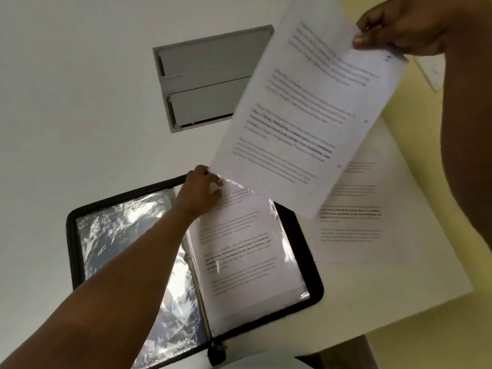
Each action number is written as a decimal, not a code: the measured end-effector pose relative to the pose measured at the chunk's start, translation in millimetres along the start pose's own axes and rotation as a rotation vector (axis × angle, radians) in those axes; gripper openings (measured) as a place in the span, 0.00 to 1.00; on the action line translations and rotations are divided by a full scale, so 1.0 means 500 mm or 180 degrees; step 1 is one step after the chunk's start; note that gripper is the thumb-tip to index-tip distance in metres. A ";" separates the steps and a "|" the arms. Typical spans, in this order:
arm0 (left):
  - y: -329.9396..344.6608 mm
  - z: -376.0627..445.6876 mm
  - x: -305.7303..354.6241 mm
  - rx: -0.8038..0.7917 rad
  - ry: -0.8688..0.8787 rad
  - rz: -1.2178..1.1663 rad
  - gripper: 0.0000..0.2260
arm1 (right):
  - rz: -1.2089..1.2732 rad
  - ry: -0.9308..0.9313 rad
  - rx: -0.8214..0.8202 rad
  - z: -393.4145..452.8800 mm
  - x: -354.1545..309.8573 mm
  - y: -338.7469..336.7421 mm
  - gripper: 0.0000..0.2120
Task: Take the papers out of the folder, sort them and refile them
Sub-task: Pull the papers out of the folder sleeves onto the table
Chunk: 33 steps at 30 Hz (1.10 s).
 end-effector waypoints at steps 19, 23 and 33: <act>0.033 0.022 0.109 -0.0263 0.0244 -0.0597 0.16 | -0.1493 0.0733 -0.0863 -0.004 0.453 0.198 0.12; 0.038 0.030 0.134 -0.0461 0.0211 -0.0504 0.08 | -0.1239 0.0677 -0.0107 -0.002 0.483 0.215 0.13; -0.006 0.002 0.153 -0.0263 -0.0074 -0.1090 0.01 | 0.0248 -0.0253 0.1164 -0.034 0.248 0.392 0.13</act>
Point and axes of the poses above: each hand's wrist, its own z-axis towards the middle knuckle, its own y-axis out of the palm, x = y × z, the point moved 5 cm from there along z, towards the middle knuckle, and after that the axes turned 8 degrees about -y, right-handed, at the moved point
